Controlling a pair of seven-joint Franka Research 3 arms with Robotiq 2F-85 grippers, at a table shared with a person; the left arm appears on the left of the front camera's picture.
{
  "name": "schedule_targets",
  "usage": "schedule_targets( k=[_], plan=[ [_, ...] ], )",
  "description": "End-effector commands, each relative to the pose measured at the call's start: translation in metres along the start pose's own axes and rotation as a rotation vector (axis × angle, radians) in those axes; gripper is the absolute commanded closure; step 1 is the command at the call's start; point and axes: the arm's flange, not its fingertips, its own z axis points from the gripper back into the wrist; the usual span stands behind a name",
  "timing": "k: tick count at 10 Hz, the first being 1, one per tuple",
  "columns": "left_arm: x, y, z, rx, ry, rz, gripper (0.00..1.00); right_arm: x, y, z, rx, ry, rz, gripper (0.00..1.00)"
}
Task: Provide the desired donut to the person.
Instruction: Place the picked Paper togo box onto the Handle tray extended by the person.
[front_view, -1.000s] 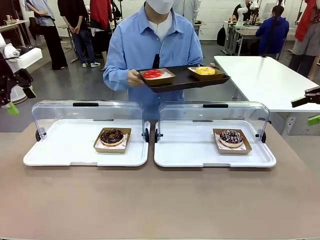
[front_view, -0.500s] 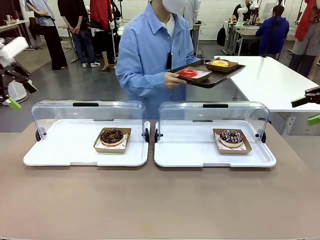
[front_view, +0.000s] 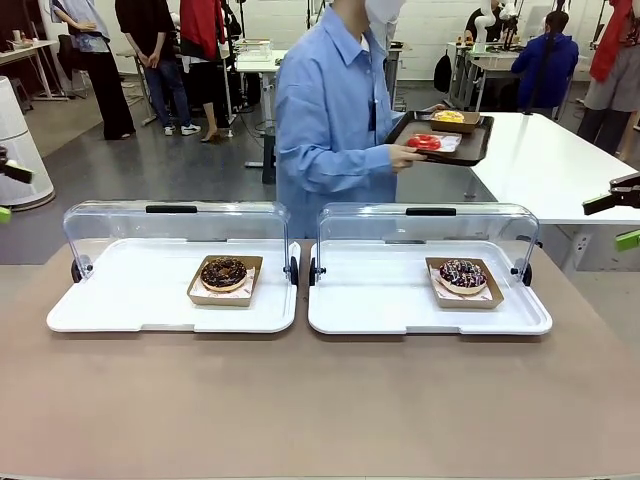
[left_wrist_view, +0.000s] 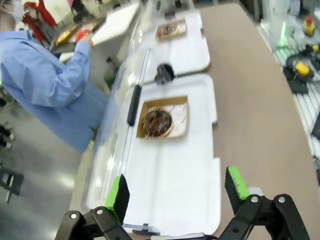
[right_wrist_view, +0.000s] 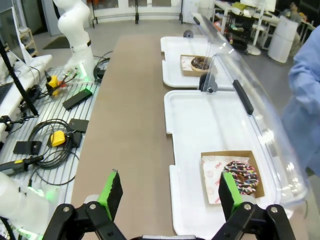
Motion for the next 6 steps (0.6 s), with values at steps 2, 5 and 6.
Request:
schedule_targets(
  k=[2, 5, 6],
  plan=[
    [-0.051, 0.005, 0.036, -0.125, -0.238, 0.163, 0.0, 0.0, 0.002, 0.0, 0.007, 0.003, 0.005, 0.0],
    [-0.085, -0.017, 0.042, -0.19, -0.25, 0.197, 0.0, 0.0, 0.002, 0.0, 0.007, 0.003, 0.005, 0.0],
    [-0.092, -0.017, 0.038, -0.196, -0.196, 0.185, 0.0, 0.0, 0.002, 0.0, 0.007, 0.003, 0.005, 0.0]
  ],
)
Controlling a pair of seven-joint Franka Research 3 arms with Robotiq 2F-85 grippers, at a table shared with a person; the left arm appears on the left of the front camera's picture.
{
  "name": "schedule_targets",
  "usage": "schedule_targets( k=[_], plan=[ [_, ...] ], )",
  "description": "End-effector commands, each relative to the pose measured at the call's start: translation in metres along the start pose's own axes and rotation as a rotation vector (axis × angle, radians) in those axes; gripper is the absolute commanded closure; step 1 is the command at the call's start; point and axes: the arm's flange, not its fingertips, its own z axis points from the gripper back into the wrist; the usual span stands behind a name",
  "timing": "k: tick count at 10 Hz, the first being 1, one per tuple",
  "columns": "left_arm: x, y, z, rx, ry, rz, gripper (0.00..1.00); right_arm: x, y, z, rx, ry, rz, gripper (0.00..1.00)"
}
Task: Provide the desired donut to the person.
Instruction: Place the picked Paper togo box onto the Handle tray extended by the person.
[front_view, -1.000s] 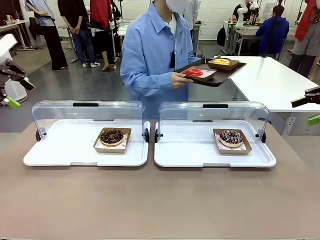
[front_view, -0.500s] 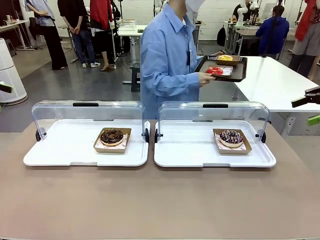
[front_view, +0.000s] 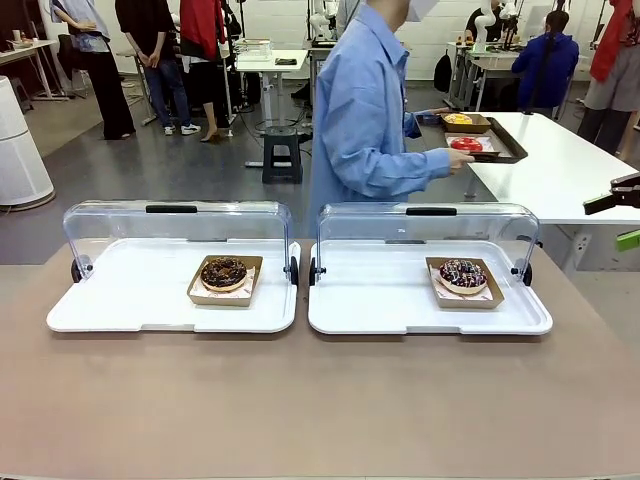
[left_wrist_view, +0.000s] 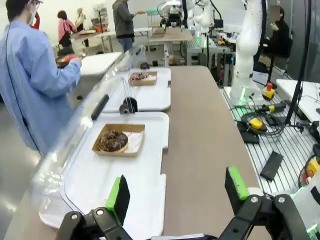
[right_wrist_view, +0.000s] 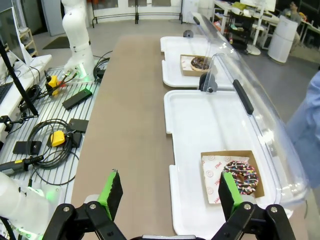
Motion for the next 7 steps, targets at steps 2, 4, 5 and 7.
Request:
schedule_targets(
  k=[2, 4, 5, 7],
  plan=[
    [-0.014, 0.0, -0.014, -0.016, 0.1, -0.078, 0.0, 0.001, 0.002, 0.0, 0.007, 0.003, 0.006, 0.0],
    [0.0, 0.007, -0.021, -0.007, 0.136, -0.116, 0.0, 0.001, 0.002, 0.0, 0.007, 0.003, 0.006, 0.0],
    [-0.011, 0.01, -0.012, -0.018, 0.092, -0.042, 0.0, 0.001, 0.002, 0.0, 0.007, 0.003, 0.006, 0.0],
    [-0.011, 0.01, -0.012, -0.018, 0.092, -0.042, 0.0, 0.001, 0.002, 0.0, 0.007, 0.003, 0.006, 0.0]
  ],
)
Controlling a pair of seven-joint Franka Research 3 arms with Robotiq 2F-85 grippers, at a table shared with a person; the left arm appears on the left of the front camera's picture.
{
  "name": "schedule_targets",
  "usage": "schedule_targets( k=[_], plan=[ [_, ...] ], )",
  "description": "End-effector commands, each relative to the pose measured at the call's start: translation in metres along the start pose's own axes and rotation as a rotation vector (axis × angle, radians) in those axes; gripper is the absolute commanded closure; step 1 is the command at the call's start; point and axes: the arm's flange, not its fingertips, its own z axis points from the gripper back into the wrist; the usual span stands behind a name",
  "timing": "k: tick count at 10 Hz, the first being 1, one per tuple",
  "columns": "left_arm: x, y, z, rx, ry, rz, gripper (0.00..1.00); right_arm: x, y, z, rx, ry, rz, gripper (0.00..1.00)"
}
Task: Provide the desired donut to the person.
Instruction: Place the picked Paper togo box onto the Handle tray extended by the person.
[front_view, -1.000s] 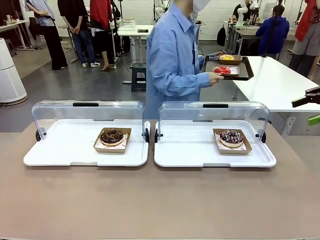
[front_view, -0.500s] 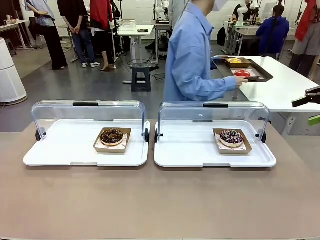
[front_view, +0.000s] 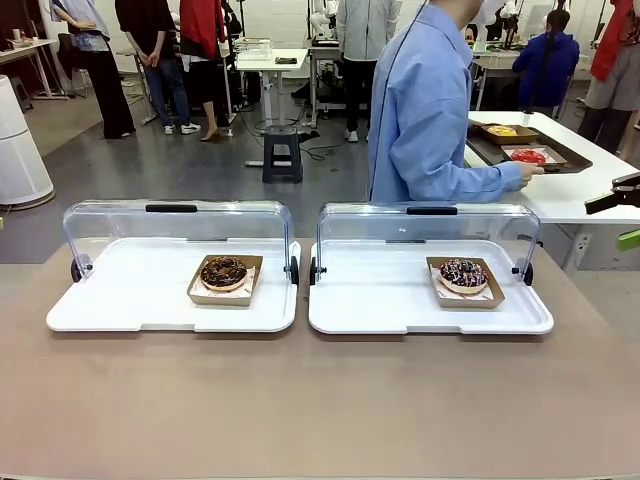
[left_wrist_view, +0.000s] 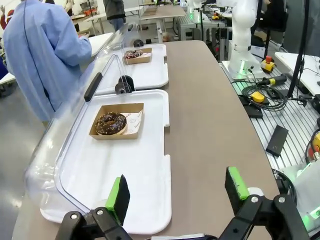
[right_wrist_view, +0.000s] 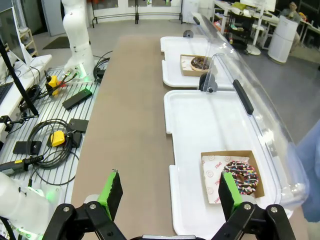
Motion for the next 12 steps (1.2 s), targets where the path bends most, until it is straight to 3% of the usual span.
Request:
schedule_targets(
  k=[1, 12],
  plan=[
    [-0.0008, -0.0024, 0.0027, -0.003, -0.011, 0.013, 0.0, 0.0005, 0.0016, 0.0, 0.007, 0.003, 0.005, 0.0],
    [-0.0008, -0.0024, 0.0027, -0.003, -0.011, 0.013, 0.0, 0.0005, 0.0016, 0.0, 0.007, 0.003, 0.005, 0.0]
  ],
)
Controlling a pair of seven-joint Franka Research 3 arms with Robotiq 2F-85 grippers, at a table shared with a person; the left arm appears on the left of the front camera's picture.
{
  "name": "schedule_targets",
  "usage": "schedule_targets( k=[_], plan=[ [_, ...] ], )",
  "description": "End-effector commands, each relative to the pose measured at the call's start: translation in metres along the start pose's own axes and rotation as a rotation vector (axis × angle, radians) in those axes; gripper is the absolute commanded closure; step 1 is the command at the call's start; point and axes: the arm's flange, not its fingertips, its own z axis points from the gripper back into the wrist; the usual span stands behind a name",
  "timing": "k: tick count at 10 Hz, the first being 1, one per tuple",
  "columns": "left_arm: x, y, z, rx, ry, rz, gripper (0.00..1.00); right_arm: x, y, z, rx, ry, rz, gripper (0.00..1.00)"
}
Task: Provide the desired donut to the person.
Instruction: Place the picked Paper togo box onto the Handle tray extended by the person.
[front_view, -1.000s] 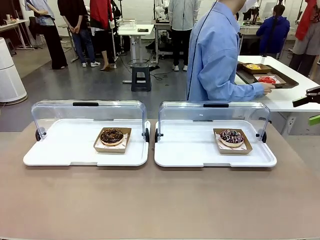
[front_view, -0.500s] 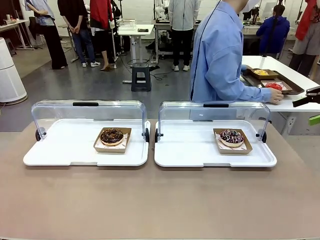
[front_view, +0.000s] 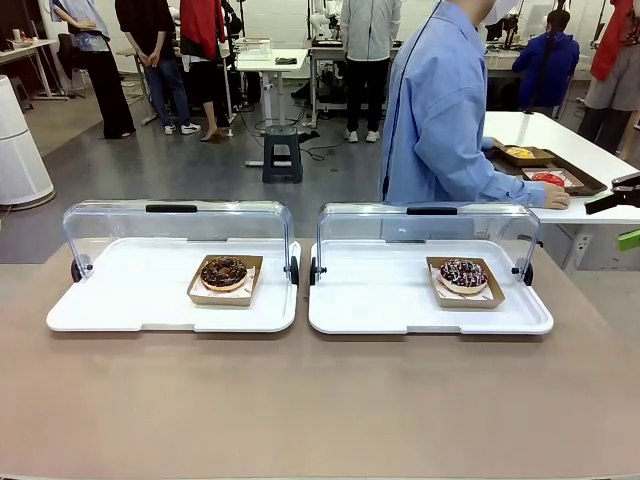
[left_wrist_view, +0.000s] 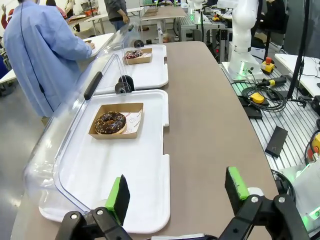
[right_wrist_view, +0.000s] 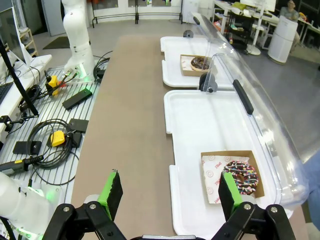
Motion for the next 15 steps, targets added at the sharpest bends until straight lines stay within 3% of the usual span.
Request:
schedule_targets(
  k=[1, 15],
  plan=[
    [0.0012, -0.0013, 0.0018, -0.003, -0.007, 0.008, 0.0, 0.0005, 0.0016, 0.0, 0.007, 0.003, 0.005, 0.0],
    [0.0012, -0.0013, 0.0018, -0.003, -0.007, 0.008, 0.0, 0.0005, 0.0016, 0.0, 0.007, 0.003, 0.005, 0.0]
  ],
)
